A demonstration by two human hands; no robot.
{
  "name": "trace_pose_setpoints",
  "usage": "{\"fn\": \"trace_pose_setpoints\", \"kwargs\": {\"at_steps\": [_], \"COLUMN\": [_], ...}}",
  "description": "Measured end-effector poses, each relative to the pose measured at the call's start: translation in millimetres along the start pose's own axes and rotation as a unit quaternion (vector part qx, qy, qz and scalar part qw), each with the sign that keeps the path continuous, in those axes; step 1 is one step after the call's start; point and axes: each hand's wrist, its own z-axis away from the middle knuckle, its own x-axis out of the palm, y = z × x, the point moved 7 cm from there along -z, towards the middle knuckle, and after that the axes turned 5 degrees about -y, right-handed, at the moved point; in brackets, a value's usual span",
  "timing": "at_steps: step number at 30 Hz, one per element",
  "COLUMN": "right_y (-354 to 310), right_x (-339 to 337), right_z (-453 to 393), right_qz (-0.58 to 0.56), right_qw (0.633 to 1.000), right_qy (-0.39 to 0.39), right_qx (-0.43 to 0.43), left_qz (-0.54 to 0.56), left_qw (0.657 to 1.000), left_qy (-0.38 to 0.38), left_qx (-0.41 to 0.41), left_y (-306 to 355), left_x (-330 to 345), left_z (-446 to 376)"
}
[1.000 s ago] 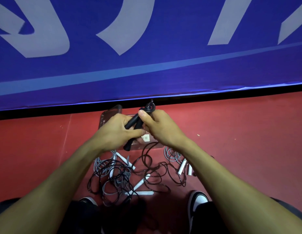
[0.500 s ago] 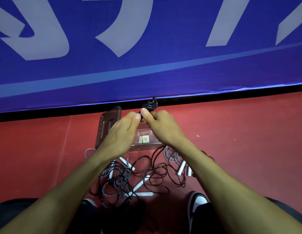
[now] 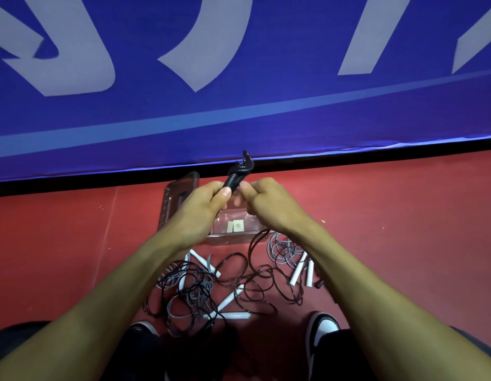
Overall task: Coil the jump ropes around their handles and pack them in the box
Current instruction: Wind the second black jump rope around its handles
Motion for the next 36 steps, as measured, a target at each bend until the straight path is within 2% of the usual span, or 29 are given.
{"fn": "trace_pose_setpoints", "kwargs": {"at_steps": [3, 7, 9, 11, 14, 16, 20, 22, 24, 26, 29, 30, 32, 34, 36], "right_y": [-2.7, -7.0, -9.4, -12.9, -13.2, -12.8, -15.7, -15.3, -14.8, -15.9, -12.1, -11.3, -12.3, -13.0, -10.2], "right_x": [-1.9, -3.2, -2.3, -2.4, -1.9, 0.2, 3.6, 8.3, 11.6, 10.4, 0.9, -1.7, -2.3, 2.5, 6.0], "right_z": [3.1, 5.4, 7.0, 10.3, 11.7, 9.7, 7.1, 7.3, 7.4, 6.8, 3.2, 3.5, 5.0, 7.1, 9.1], "right_qz": [-0.014, 0.023, 0.037, 0.060, 0.057, 0.034, 0.049, 0.054, 0.049, 0.051, 0.102, 0.116, 0.116, 0.086, 0.054], "right_qw": [1.000, 0.997, 0.995, 0.992, 0.991, 0.993, 0.994, 0.994, 0.993, 0.992, 0.990, 0.988, 0.988, 0.994, 0.997], "right_qy": [0.000, 0.072, 0.093, 0.105, 0.114, 0.106, 0.058, 0.012, -0.014, -0.005, 0.048, 0.066, 0.076, 0.056, 0.048], "right_qx": [0.015, -0.012, -0.024, -0.038, -0.036, -0.030, -0.074, -0.096, -0.107, -0.119, -0.085, -0.073, -0.061, -0.046, -0.024], "left_qz": [-0.068, -0.169, -0.253, -0.354, -0.442, -0.427, -0.301, -0.264, -0.164, -0.055, 0.023, 0.009, -0.101, -0.208, -0.274], "left_qw": [0.998, 0.984, 0.962, 0.923, 0.882, 0.892, 0.950, 0.964, 0.984, 0.991, 0.995, 0.997, 0.994, 0.977, 0.960], "left_qy": [0.015, 0.042, 0.069, 0.102, 0.126, 0.113, 0.062, 0.006, -0.074, -0.116, -0.094, -0.072, -0.017, 0.025, 0.035], "left_qx": [-0.002, 0.032, 0.077, 0.109, 0.103, 0.100, 0.062, 0.024, -0.016, -0.031, -0.011, 0.007, 0.044, 0.046, 0.055], "left_y": [0.4, 9.6, 14.1, 17.5, 19.8, 22.0, 19.5, 16.5, 11.0, 9.7, 10.3, 11.4, 15.1, 15.1, 14.3], "left_x": [-5.5, -1.4, 0.8, 0.3, 0.7, 4.3, -1.4, -7.3, -6.9, -2.9, -0.4, -0.8, -2.4, -2.7, 2.2], "left_z": [0.0, 5.8, 8.8, 11.0, 11.7, 11.1, 6.5, 4.0, 4.8, 7.6, 6.5, 5.0, 2.6, 5.2, 9.5]}}
